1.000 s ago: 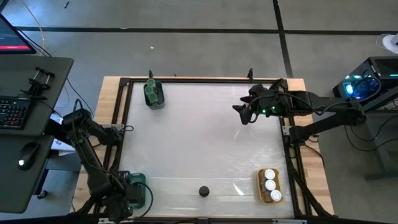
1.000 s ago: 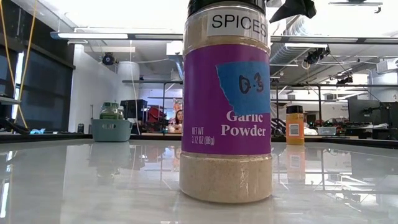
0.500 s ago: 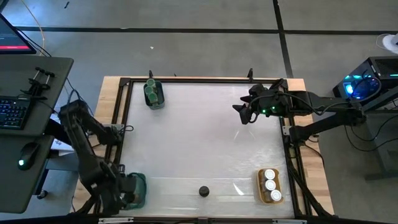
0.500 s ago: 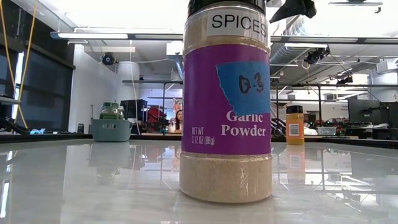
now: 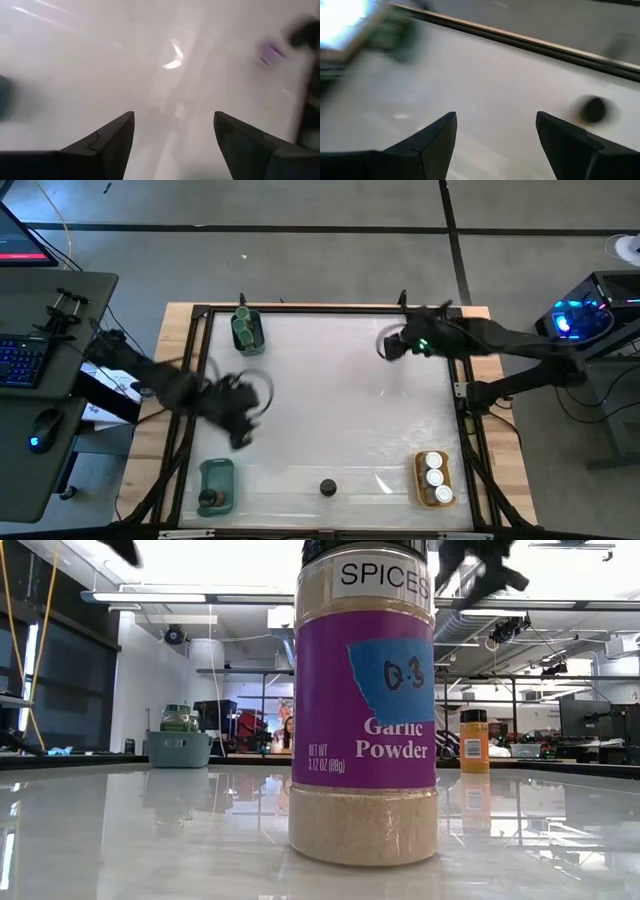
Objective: Sort spices by type
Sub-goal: Put the top black seasoning bottle into the green bin
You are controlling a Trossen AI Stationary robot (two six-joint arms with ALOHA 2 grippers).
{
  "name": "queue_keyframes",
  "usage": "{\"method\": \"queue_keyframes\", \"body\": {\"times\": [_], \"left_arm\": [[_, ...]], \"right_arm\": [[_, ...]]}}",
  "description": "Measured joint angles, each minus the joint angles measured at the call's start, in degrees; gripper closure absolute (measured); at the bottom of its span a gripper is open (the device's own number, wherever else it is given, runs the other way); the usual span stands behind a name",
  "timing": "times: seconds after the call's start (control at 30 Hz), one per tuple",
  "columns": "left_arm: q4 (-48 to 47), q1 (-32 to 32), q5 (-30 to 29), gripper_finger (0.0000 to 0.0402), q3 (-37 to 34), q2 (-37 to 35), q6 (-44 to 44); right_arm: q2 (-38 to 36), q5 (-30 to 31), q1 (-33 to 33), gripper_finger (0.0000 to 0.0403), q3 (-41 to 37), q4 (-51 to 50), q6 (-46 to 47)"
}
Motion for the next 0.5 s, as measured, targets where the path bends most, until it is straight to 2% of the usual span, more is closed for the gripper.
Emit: {"method": "queue_keyframes", "body": {"times": [0.17, 0.27, 0.37, 0.5], "left_arm": [[8.8, 14.5, -0.6, 0.0143, 0.0, 0.6, 12.6], [16.7, 19.8, -0.6, 0.0143, 0.0, 0.5, 14.9], [24.0, 21.6, -0.3, 0.0143, 0.0, 0.4, 14.8], [29.8, 20.6, -0.3, 0.0143, 0.0, 0.4, 13.5]], "right_arm": [[8.6, 1.0, -15.2, 0.0135, 0.0, -9.4, -4.2], [14.7, 2.9, -22.6, 0.0135, 0.0, -11.4, -7.8], [19.4, 0.7, -27.9, 0.0135, 0.0, -10.0, -10.4], [24.3, -3.2, -31.2, 0.0135, 0.0, -7.7, -13.6]]}}
